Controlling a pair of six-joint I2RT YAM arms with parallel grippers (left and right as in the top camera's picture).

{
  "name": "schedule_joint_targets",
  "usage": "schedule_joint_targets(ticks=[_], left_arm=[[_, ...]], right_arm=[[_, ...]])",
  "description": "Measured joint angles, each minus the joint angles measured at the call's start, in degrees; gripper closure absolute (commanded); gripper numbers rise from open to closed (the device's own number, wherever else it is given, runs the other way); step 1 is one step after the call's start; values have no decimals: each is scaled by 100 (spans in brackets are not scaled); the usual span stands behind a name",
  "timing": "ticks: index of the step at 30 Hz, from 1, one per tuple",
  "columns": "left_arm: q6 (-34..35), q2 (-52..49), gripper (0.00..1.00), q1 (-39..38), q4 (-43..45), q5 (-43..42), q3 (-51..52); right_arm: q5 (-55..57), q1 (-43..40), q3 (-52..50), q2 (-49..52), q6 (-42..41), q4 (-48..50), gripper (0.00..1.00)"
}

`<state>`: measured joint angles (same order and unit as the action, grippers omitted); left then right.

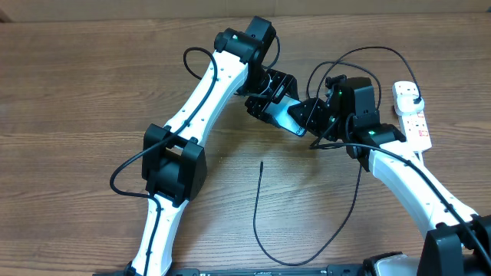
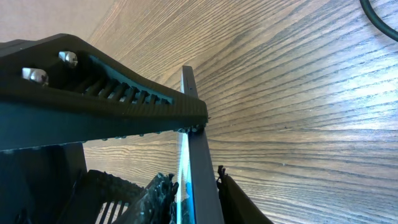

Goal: Plug charger to phone and switch on socket
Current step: 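Close the right gripper on the phone while the left holds it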

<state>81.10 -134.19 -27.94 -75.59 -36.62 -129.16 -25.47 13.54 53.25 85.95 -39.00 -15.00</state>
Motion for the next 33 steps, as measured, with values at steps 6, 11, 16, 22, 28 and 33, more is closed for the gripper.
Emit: schedule_joint_targets(ticks=[6,11,16,22,28,33], left_arm=[[0,0,96,-22,22,0,0],[0,0,96,-57,87,9,0],[0,0,96,-59,96,17,0],[0,0,96,-59,109,17,0],[0,0,96,-59,109,17,0],[0,0,82,-59,109,17,0]], right_arm=[[2,0,0,0,2,-17,83],[39,0,0,0,0,-68,86],[35,0,0,0,-2,-59,89],[26,-2,0,0,-72,-50,96],[37,-4,0,0,-142,-59,96],[42,-4,0,0,-146,-66,96]])
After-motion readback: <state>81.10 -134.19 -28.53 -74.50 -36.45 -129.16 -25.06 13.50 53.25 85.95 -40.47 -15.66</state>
